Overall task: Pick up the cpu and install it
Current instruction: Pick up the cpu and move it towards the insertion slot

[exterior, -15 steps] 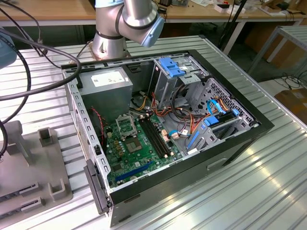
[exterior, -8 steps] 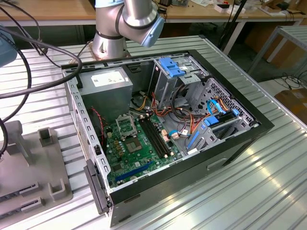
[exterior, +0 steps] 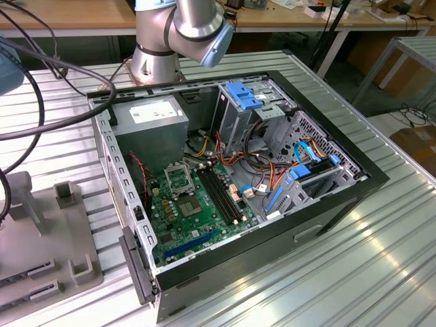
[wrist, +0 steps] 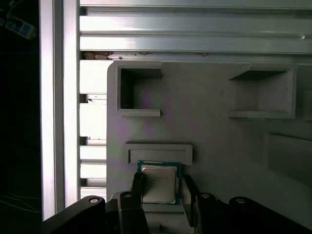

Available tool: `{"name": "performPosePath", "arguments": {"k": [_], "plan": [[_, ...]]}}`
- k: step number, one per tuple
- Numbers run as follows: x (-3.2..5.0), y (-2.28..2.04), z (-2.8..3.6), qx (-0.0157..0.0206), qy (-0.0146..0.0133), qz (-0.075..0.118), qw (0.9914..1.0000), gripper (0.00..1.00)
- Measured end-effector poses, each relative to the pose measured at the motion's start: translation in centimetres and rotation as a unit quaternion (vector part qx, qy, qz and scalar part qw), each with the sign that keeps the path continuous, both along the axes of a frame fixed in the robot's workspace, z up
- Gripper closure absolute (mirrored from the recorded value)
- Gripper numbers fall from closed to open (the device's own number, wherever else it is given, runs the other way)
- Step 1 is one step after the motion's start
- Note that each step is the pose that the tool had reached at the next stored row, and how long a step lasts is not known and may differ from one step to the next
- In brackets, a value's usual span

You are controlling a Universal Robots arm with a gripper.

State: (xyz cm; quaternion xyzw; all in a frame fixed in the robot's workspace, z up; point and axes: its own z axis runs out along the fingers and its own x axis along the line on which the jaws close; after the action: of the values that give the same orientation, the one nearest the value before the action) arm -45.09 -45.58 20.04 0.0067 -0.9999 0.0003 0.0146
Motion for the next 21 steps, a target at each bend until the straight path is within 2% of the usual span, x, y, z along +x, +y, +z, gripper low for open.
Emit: {"name": "performPosePath", "arguments": {"k": [6, 10, 12, 13, 15, 21], "plan": [[-0.09, 0.01, -0.11, 0.0000, 0.0000, 0.000, 1.00000, 0.55], [-0.16, 0.01, -0.14, 0.0000, 0.0000, -0.007, 0.99998, 0.55], [-0.27, 0.01, -0.28, 0.0000, -0.0001, -0.007, 0.99998, 0.55], [-0.29, 0.02, -0.57, -0.0001, 0.0001, -0.008, 0.99997, 0.55], [-0.28, 0.02, -0.57, -0.0003, 0.0001, -0.008, 0.99997, 0.59], [-0.28, 0.02, -0.58, -0.0003, 0.0000, -0.008, 0.99997, 0.59]]}}
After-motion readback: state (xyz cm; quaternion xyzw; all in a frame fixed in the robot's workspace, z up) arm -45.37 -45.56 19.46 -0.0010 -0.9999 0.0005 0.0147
